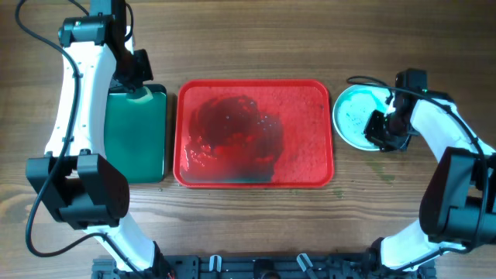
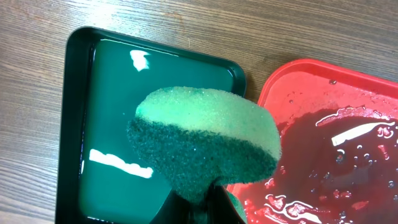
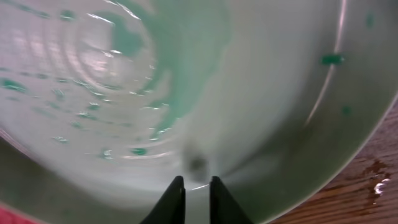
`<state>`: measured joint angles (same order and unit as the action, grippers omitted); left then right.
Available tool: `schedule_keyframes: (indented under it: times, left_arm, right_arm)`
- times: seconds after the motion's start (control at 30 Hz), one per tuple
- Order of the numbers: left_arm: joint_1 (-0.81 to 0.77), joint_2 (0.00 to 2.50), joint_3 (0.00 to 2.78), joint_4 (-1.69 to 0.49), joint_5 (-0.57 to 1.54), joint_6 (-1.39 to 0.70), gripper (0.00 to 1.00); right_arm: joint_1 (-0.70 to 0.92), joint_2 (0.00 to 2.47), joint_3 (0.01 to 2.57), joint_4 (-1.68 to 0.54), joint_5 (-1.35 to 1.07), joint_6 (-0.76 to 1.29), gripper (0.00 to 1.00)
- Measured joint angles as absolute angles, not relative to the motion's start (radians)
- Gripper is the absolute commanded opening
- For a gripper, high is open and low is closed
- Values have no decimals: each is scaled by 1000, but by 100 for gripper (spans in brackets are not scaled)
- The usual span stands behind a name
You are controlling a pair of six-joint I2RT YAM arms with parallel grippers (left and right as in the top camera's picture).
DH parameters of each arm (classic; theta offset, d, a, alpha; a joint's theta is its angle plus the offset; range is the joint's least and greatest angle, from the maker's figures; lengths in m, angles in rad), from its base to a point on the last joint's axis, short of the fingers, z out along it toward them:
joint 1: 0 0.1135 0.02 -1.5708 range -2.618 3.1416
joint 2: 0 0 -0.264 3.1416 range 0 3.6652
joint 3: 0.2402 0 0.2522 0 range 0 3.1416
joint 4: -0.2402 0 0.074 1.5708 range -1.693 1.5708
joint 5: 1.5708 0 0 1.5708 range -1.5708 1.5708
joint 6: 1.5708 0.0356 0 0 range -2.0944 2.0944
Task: Clean dirty plates on tray and stack at the side
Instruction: 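Lower the plate onto the stacked plates and open the right gripper, then drop the sponge into the green tray with the left gripper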
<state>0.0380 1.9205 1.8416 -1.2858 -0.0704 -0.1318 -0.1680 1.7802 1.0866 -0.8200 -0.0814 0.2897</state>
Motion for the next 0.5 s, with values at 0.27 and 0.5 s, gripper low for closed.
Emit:
schedule_keyframes:
  times: [0.27,0.5]
  left_arm:
    - [119,1944,1676,-1197,-75,-107,4]
    - [121,1966,1439,-940,-78,-76,50]
  right_arm:
    - [-168,1714,1375,-966,-184,217,80]
    - [-168,1714,1375,-957,-210,207,84]
